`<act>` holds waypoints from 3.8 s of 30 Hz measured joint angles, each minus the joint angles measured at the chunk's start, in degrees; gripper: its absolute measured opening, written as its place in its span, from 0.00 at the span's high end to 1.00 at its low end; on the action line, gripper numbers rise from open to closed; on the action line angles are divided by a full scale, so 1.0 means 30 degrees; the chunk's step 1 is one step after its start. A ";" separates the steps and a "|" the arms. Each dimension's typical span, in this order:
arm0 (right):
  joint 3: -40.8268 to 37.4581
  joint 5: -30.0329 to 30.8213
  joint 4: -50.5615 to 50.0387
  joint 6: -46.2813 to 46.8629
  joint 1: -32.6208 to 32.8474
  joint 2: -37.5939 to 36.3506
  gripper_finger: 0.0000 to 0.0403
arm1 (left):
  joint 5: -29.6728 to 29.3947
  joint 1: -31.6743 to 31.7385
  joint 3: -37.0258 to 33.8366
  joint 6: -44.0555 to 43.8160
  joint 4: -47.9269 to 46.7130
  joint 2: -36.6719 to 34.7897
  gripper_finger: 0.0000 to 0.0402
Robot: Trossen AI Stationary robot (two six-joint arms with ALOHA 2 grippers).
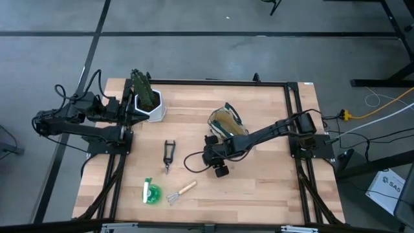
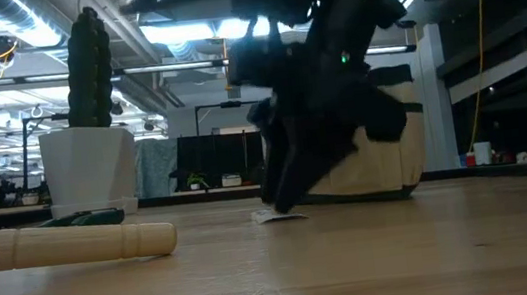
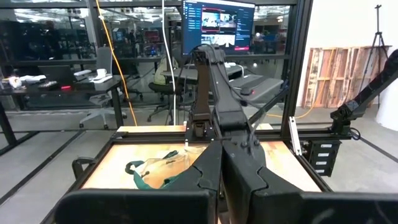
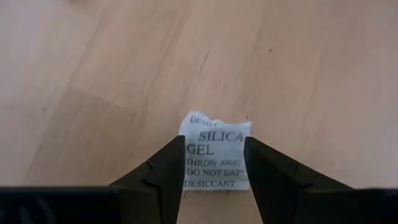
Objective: Pick & Place Garden tools in Gardening bag
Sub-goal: Put the white silica gel packet into the gardening bag
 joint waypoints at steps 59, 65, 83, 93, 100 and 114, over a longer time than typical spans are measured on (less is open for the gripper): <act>-0.0004 0.0165 -0.4610 0.0240 -0.0066 -0.9767 0.92 | 0.0000 0.0007 0.0000 -0.0001 -0.0007 0.0000 0.98; -0.0004 0.0228 -0.5987 0.0374 -0.0120 -1.1119 0.92 | -0.0004 0.0007 0.0000 -0.0004 -0.0010 0.0007 0.98; -0.0004 0.2036 -0.8667 0.0382 -0.3303 -1.1329 0.92 | 0.0000 -0.0001 0.0000 -0.0005 -0.0007 0.0007 0.98; -0.0004 0.2025 -0.7335 0.0850 -0.5362 -1.0107 0.92 | 0.0000 -0.0001 0.0000 -0.0001 -0.0007 0.0006 0.98; -0.0004 0.2028 -0.7358 0.1240 -0.6005 -0.9106 0.92 | 0.0000 0.0002 0.0000 -0.0003 -0.0007 0.0007 0.99; -0.0004 0.2020 -0.7385 0.2597 -0.6319 -0.8801 0.81 | 0.0007 0.0003 0.0000 -0.0004 -0.0007 0.0000 0.98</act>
